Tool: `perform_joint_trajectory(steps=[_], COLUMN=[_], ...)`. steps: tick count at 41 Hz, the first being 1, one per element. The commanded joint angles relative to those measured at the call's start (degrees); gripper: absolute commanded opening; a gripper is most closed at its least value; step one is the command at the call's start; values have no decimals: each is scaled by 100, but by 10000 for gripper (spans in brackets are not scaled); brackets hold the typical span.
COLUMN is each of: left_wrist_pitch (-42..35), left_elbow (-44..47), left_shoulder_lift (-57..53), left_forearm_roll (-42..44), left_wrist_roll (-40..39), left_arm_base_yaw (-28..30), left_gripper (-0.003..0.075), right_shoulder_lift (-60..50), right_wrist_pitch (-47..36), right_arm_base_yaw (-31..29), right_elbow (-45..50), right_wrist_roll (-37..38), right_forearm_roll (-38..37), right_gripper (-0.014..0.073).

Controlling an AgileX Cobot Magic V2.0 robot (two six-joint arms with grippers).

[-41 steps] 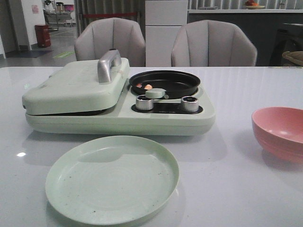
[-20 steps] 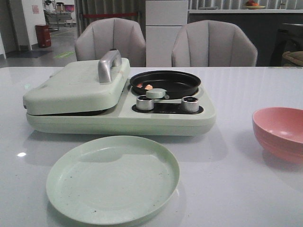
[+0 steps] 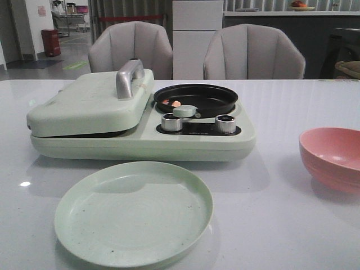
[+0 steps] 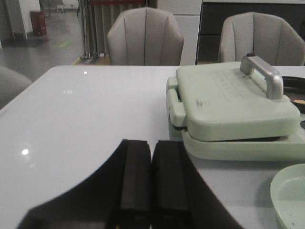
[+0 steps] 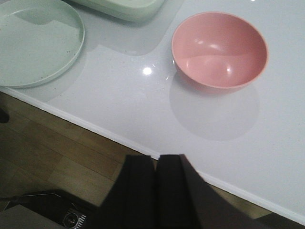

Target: Make breakfast with bread and shrimp

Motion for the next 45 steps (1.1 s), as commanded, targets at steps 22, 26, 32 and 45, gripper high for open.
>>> perform_joint_trajectory(steps=[22,26,32,45], left_wrist_pitch=[-646,-646,-646,-646], left_elbow=[176,176,176,176], left_shoulder_lift=[-109,-109,-109,-109], left_forearm_roll=[-130,-130,-130,-130], left_wrist_roll=[317,317,317,317], left_arm_base_yaw=[-2,-2,-2,-2], left_gripper=[100,99,99,100], right_shoulder_lift=[48,48,48,48], right_wrist_pitch=[-391,-391,-391,-391], right_arm_base_yaw=[5,5,5,5], right_elbow=[-145,-145,-145,-145], right_wrist_roll=[-14,-14,-14,-14], right_forearm_roll=[-1,-1,-1,-1], right_gripper=[8,8,8,8])
